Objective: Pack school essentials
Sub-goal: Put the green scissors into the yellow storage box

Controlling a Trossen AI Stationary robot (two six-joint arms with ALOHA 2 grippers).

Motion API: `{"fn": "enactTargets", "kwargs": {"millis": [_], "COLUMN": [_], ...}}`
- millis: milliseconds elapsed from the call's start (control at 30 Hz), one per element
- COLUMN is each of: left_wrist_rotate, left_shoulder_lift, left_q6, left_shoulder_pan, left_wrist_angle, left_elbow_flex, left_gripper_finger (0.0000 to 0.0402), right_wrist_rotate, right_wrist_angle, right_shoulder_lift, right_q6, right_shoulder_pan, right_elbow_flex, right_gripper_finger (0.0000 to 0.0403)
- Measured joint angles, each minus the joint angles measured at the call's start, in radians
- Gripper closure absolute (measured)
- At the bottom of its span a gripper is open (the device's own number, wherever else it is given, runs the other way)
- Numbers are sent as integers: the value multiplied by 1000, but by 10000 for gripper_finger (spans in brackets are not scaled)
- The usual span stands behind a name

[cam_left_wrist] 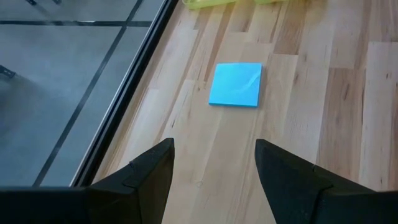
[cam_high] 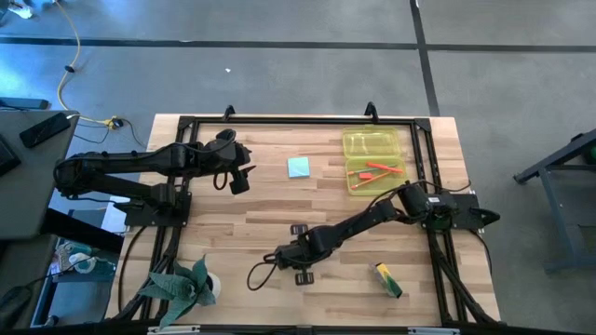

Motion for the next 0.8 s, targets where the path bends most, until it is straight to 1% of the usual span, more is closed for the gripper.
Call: {"fn": "enactTargets", "kwargs": {"millis": [100, 500, 667, 800], "left_wrist_rotate": [0, 0, 0, 0], "left_shoulder_lift": [0, 0, 0, 0], "left_q6": [0, 0, 0, 0], "left_shoulder_pan": [0, 0, 0, 0], "left_wrist_angle": [0, -1, -14, -30], "left_elbow_flex": [0, 0, 0, 0], "left_gripper_finger": [188, 188, 188, 188], "right_wrist_rotate": [7, 20, 49, 113], "right_wrist_angle": [-8, -35, -61, -95], "right_shoulder_lift": [0, -5, -27, -43], "right_q6": [0, -47, -53, -56], "right_shoulder_pan": [0, -1, 0, 0], "right_elbow_flex": [0, 5, 1, -1], "right_gripper_finger": [345, 343, 343, 342]}}
